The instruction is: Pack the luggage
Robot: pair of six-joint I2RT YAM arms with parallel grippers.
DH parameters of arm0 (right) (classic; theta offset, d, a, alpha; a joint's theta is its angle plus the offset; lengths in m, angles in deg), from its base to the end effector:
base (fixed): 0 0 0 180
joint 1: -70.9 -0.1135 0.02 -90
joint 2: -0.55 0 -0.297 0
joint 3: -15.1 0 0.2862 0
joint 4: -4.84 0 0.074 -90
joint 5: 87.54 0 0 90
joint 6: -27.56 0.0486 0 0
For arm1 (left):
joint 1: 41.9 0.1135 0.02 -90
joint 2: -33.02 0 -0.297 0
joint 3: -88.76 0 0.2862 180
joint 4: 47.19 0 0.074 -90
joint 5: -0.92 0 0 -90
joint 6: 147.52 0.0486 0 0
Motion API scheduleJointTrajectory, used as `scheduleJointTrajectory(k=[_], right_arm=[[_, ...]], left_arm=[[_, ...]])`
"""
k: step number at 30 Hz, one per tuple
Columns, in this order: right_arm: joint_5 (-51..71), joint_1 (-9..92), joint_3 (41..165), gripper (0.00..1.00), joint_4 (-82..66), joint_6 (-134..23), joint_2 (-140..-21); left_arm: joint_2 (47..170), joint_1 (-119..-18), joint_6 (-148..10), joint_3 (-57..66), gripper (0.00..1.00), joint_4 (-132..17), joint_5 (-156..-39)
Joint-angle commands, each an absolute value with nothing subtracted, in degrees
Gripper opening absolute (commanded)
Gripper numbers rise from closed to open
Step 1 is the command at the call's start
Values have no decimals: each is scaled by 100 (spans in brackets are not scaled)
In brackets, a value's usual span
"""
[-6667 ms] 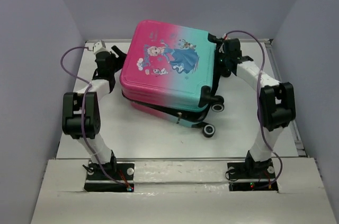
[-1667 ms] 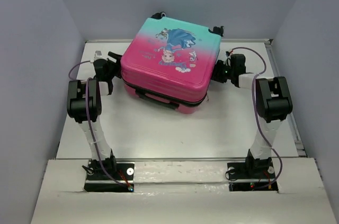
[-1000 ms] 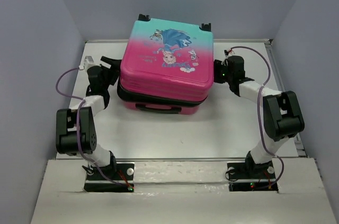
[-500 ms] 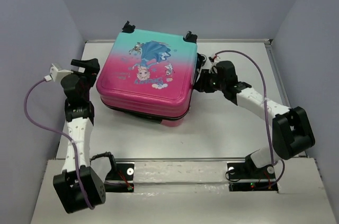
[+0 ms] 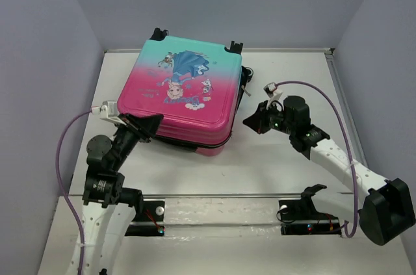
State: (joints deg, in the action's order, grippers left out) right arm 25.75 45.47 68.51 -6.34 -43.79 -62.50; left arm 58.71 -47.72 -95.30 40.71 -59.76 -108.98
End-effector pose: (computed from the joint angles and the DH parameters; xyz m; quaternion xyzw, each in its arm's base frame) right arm 0.2432 0.1369 0.2882 -0.1621 0.7981 0.3627 0.4530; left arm 0.1326 -0.0301 0.3715 -0.0476 0.6464 -0.3831 0.6581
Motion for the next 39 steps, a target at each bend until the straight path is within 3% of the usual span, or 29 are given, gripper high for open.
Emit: scheduleJointTrajectory(k=[1,2,5,9,11,15,16,23,30,33,39], right_arm=[[3611,4366,6123,11,134,-4732,-6001],[3577,4366,5974,22,196,-4776,-5948],[3577,4313,5763,42,537,-4925,-6053],[3867,4199,5534,48,1582,-4855,-6404],[3867,4138,5611,51,1822,-4942,-6702],[3726,4085,5744,55,2033,-5320,-7203],[3726,4085,5762,55,2085,-5434,-7300],[3665,4085,5639,55,2814,-5690,-7591],[3770,4085,5709,55,3193,-5831,-7793],[3831,4085,5744,51,3298,-5875,-7872],[3779,4085,5604,7,3921,-5524,-7917]], left_arm=[[5157,-5296,-10163,4992,23,-6465,-11806],[4973,-5454,-10364,5324,23,-6491,-11852],[4910,-5761,-10550,5766,23,-6413,-11721],[5208,-6314,-10656,6232,24,-5982,-11292],[5366,-6605,-10709,6346,27,-5755,-11018],[5726,-7335,-10946,6646,49,-5139,-10482],[5867,-7606,-10955,6664,51,-4999,-10289],[7141,-8451,-10797,6356,52,-4084,-9550],[7423,-8532,-10718,6163,52,-3934,-9224],[7433,-8532,-10718,6154,52,-3934,-9180],[7292,-8540,-10718,6154,52,-3934,-9040]])
